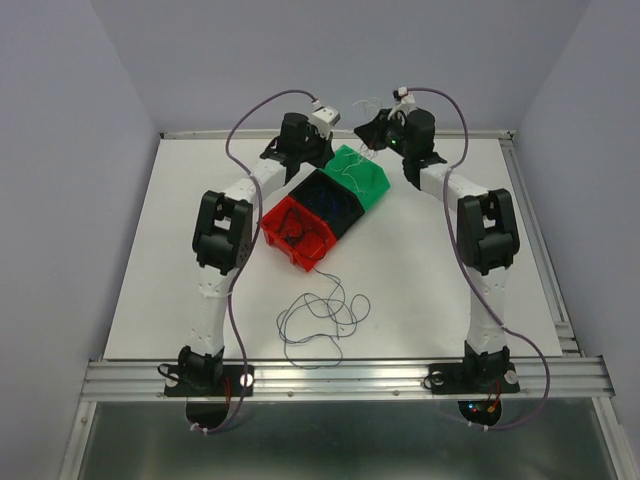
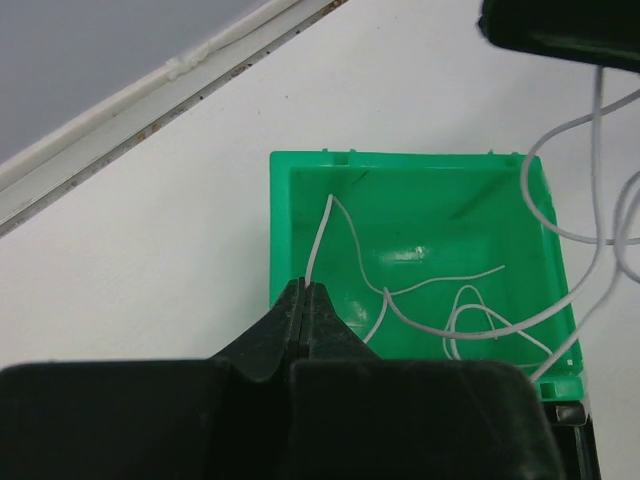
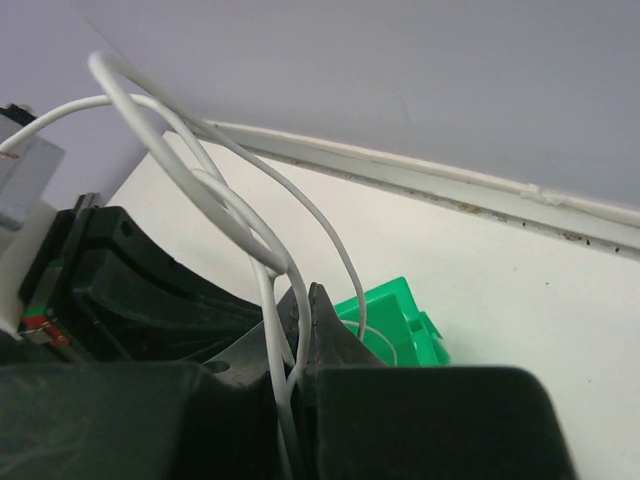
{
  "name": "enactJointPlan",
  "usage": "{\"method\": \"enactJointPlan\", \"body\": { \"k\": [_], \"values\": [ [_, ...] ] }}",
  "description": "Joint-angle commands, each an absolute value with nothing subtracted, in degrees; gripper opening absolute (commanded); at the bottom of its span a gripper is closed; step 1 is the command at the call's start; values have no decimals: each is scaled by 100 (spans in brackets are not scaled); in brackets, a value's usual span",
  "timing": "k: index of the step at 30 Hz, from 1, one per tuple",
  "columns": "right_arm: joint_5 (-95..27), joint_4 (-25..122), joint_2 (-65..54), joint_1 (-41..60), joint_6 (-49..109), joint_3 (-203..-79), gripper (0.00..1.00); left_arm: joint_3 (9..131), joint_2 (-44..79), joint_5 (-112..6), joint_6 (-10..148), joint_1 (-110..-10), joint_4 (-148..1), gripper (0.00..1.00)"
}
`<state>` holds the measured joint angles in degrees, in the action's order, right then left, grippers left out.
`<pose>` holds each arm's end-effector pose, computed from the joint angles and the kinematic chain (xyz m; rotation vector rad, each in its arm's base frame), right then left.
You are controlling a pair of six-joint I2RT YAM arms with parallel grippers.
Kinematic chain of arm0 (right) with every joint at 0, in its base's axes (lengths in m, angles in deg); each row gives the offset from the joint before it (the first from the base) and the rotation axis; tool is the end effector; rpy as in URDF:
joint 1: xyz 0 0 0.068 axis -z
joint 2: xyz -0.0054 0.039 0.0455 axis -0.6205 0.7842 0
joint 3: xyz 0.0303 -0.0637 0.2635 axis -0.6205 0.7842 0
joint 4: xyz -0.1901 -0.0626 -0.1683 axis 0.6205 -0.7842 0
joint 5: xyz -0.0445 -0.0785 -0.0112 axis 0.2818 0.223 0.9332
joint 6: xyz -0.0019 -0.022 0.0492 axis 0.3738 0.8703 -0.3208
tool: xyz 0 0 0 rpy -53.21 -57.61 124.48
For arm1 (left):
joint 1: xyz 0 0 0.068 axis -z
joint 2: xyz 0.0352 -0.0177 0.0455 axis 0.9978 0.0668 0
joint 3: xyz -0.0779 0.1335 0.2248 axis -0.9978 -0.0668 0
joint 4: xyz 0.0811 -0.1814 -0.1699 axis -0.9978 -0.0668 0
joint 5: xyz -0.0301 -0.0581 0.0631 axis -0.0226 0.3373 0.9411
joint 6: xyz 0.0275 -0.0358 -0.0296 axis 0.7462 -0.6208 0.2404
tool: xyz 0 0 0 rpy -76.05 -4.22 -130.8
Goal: Untangle the cables
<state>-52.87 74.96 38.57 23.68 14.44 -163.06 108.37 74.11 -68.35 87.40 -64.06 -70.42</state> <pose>0.5020 0.1477 0.2668 -0.2567 1.6449 0.8581 0.5045 -0.2204 0.2425 0.7480 1.7136 -0.5629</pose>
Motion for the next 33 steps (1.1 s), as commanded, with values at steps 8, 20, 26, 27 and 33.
{"method": "enactJointPlan", "body": {
  "k": [8,20,26,27,33],
  "values": [
    [-4579,6225,4368,2026,2015,-16633,1,11225,7205,-6621,8967,-6156,-7331,0],
    [-3733,4135,4973,1691,2833,-17537,1,11287,7241,-6366,8782,-6156,-7420,14],
    [-3452,3379,5483,1691,2833,-18239,1,10936,6872,-6418,8729,-6252,-7244,41],
    [-3408,3237,5545,1691,2842,-18363,1,10927,6846,-6462,8747,-6252,-7262,46],
    [-3258,2980,5494,1691,2956,-18365,12,10734,6670,-6550,8756,-6270,-7306,58]
  ]
}}
